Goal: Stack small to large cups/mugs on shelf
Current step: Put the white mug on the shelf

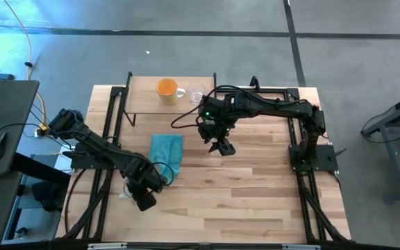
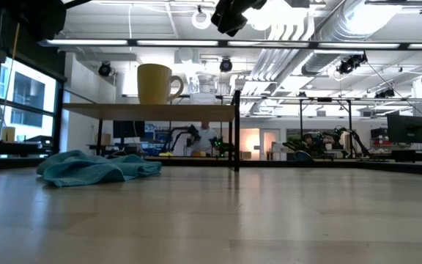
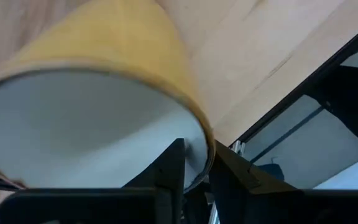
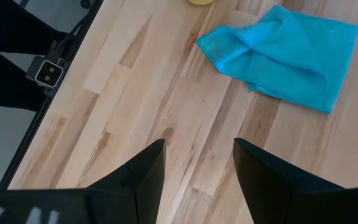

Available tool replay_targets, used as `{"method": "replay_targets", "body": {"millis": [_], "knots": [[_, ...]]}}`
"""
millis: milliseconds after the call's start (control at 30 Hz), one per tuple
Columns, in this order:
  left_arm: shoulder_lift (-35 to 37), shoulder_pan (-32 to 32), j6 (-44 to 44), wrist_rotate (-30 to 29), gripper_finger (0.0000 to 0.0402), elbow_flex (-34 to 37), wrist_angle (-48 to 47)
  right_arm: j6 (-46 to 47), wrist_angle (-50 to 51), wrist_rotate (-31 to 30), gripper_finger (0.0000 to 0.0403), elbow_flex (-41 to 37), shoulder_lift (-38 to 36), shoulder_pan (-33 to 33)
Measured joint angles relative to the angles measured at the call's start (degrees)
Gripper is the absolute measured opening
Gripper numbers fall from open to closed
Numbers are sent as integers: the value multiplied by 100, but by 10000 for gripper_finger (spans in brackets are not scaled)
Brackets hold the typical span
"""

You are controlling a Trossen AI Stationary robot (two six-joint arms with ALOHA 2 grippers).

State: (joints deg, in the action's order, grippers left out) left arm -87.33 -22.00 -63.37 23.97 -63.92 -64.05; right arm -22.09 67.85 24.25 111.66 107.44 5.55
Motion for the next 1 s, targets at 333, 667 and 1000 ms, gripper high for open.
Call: {"method": "replay_targets", "body": {"millis": [333, 667, 1000], "knots": [[2, -2, 6, -297, 37, 0, 84, -28, 0, 14, 181, 0, 0, 19], [0, -13, 15, -752, 53, 2, 114, 3, 4, 24, 181, 0, 0, 19], [0, -13, 13, -1185, 73, 2, 116, 0, 15, 24, 181, 0, 0, 19]]}}
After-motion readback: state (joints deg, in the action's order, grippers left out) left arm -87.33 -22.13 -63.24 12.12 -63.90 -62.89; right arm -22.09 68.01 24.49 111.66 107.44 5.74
